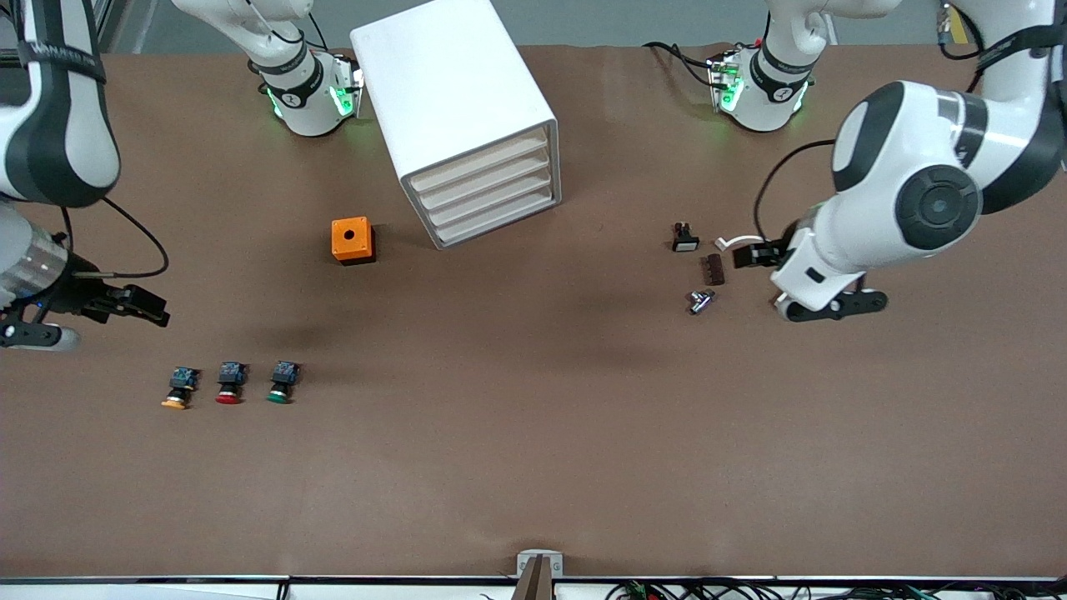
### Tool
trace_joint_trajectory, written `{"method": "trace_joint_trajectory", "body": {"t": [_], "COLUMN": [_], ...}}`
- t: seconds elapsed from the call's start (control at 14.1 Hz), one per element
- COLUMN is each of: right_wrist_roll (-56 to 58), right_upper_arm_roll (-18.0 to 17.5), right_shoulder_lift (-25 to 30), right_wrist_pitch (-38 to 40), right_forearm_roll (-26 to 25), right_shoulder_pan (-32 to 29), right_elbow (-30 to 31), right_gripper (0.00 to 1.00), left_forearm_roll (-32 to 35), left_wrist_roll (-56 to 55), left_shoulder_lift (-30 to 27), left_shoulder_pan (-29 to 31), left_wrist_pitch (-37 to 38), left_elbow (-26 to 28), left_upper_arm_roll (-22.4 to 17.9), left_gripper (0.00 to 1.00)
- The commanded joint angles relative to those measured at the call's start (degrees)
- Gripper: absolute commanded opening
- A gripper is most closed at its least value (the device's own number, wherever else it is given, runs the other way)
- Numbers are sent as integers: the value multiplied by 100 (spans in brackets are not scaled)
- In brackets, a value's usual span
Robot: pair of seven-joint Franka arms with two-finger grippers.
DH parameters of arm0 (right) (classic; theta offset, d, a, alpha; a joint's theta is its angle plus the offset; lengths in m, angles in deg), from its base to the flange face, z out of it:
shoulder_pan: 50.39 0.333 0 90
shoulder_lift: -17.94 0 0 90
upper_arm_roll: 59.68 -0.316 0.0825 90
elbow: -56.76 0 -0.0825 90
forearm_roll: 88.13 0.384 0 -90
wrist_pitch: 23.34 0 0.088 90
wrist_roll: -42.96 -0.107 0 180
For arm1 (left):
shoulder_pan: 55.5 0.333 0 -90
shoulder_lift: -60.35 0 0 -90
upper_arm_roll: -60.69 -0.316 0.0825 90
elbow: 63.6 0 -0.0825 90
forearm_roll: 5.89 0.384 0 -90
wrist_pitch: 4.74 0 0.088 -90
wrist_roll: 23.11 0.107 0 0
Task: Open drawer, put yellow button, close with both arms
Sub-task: 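Reach the left gripper to the drawer while the right gripper reaches the yellow button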
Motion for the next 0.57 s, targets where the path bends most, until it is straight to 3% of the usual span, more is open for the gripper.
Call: {"method": "trace_joint_trajectory", "body": {"t": [0.0,0.5], "right_wrist_roll": [523,1052], "right_upper_arm_roll": [-115,-133], "right_shoulder_lift": [-291,-1311], "right_wrist_pitch": [-689,-2140], "right_forearm_roll": [43,70], "right_shoulder_pan": [-355,-761], "right_elbow": [350,588], "right_gripper": [100,100], "left_forearm_roll": [-634,-2963], "left_wrist_roll": [-1374,-5260], "left_shoulder_lift": [446,1518], "left_shoulder_pan": [-247,-371], "left_wrist_pitch": [478,487], "left_elbow": [-545,-880], "left_upper_arm_roll": [-28,165], "left_gripper": [100,100]}}
